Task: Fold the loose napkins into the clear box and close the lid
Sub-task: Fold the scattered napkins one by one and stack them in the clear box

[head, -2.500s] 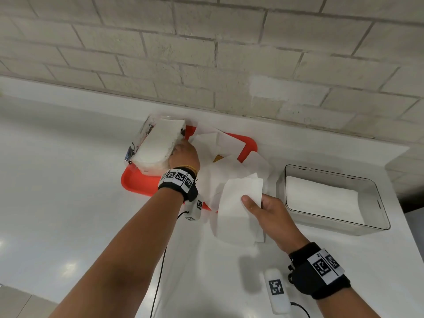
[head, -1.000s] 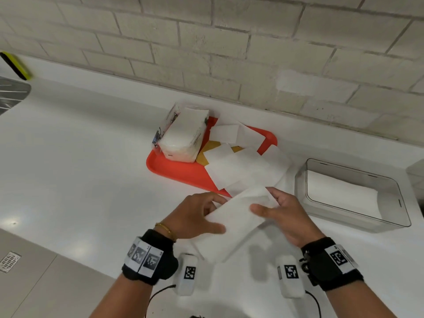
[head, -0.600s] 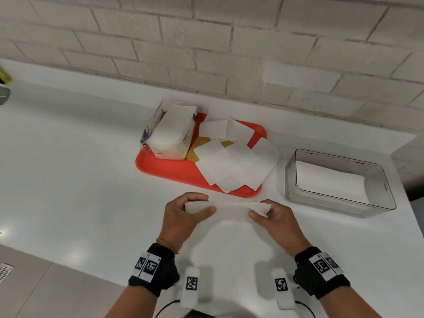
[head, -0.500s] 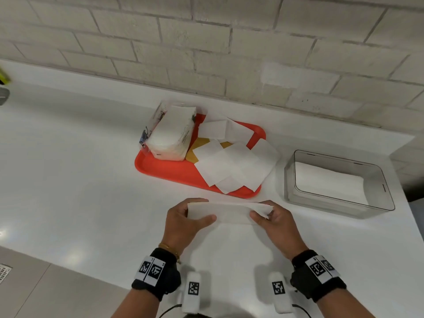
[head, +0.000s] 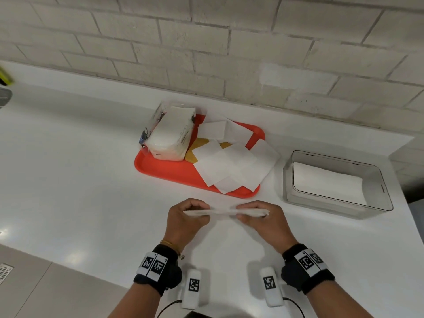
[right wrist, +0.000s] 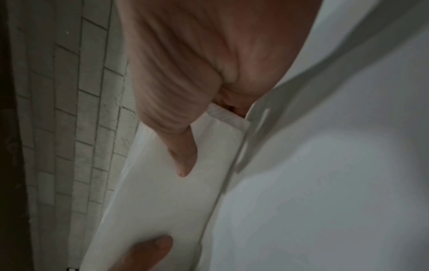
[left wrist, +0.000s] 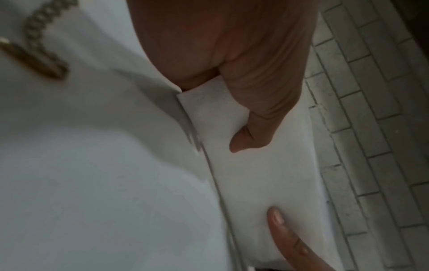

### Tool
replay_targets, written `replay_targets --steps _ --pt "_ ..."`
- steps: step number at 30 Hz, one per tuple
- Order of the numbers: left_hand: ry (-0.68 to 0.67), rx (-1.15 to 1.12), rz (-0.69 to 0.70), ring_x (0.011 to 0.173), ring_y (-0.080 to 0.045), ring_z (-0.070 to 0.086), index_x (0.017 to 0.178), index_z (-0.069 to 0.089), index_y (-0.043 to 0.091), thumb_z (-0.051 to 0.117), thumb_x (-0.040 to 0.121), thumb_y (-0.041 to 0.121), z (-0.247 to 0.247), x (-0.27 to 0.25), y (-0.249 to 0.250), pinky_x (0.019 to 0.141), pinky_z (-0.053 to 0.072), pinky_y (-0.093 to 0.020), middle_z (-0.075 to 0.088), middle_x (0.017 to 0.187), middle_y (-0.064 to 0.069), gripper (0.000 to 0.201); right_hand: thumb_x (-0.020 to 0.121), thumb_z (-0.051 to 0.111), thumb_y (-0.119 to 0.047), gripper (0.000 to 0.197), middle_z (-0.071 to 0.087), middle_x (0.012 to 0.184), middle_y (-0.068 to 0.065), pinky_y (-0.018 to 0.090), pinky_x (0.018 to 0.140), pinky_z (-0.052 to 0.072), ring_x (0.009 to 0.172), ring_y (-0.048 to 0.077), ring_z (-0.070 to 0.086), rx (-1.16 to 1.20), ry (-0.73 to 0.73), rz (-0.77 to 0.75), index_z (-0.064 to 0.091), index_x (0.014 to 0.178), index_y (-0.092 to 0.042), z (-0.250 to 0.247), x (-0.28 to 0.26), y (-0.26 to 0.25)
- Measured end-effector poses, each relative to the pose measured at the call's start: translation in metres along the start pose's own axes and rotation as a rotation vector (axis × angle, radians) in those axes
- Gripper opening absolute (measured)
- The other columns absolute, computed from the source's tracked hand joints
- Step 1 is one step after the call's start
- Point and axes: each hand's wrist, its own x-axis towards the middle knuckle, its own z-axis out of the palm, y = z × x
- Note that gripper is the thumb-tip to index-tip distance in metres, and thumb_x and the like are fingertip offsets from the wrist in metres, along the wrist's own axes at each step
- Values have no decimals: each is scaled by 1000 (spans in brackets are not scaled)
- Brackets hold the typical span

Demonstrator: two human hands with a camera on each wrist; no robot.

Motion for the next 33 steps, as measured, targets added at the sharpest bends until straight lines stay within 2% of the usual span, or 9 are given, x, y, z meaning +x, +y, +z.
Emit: replay_targets --steps 2,6,11,15,19,23,25,29,33 --pt "36 -36 -1 75 -6 68 78 78 14 86 72 -5 1 1 8 71 54 -17 78 84 1 22 79 89 -12 17 81 93 -4 13 76 51 86 6 73 32 17 4 82 94 -15 1 2 -10" --pt "79 -54 45 72 -4 68 82 76 13 93 69 3 -3 3 14 65 55 -16 77 83 3 23 82 87 -17 22 81 100 -6 19 85 57 97 9 76 116 53 7 80 103 -20 1 2 -20" --pt "61 15 -14 74 -6 70 80 79 21 96 66 8 1 4 2 69 54 -19 79 84 6 26 72 95 -22 40 80 104 -11 32 94 58 101 8 75 36 63 78 79 108 -27 5 6 -4" --pt "92 15 -40 70 -3 69 84 77 21 95 66 5 4 6 1 66 57 -19 78 81 10 30 69 96 -15 44 81 103 -5 43 96 60 99 14 77 48 37 103 78 109 -22 5 7 2" --pt "51 -4 -46 70 -9 67 76 76 20 90 68 2 12 7 7 66 57 -24 77 80 7 25 64 100 -21 48 81 100 -3 42 92 61 96 17 77 28 42 122 79 106 -23 6 8 4" --pt "86 -9 -48 70 -8 66 79 76 18 88 68 -3 2 11 3 64 54 -20 77 83 8 26 69 96 -11 39 81 100 1 46 93 61 96 21 78 89 51 109 79 103 -17 -2 5 5" --pt "74 0 -57 69 -9 64 78 76 17 85 68 -6 2 11 2 63 53 -19 76 80 8 27 70 95 -10 38 81 100 0 43 92 61 96 20 78 83 37 112 79 103 -18 -2 4 6" --pt "24 -18 -39 65 -11 64 74 75 14 80 69 -8 14 7 12 62 54 -25 75 76 0 23 70 95 -10 26 80 90 -3 27 74 56 79 11 72 65 35 87 81 88 -23 5 9 3" --pt "3 -61 -12 71 -11 68 78 76 11 78 71 -13 5 10 13 66 55 -20 78 83 -2 25 73 92 -8 23 81 100 -2 23 80 57 89 11 73 111 28 55 83 89 -22 -1 8 1"
